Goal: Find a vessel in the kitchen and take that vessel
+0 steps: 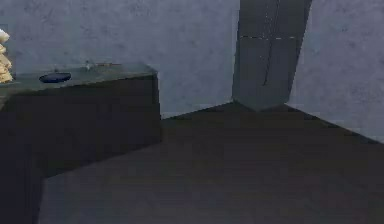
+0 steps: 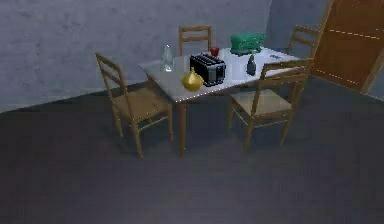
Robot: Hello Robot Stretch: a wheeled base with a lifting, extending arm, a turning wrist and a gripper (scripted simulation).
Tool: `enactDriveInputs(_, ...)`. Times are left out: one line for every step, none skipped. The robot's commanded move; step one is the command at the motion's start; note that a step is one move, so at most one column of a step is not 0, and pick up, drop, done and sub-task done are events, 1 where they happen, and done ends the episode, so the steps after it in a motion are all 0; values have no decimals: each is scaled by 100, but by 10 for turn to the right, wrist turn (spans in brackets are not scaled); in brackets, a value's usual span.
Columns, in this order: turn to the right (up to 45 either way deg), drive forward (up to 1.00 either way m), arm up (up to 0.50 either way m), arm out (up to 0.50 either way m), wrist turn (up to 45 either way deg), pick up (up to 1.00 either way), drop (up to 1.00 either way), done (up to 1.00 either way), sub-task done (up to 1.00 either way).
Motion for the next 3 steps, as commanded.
enactDriveInputs(450,0,0,0,0,0,0,0,0)
enactDriveInputs(450,0,0,0,0,0,0,0,0)
enactDriveInputs(60,0,0,0,0,0,0,0,0)
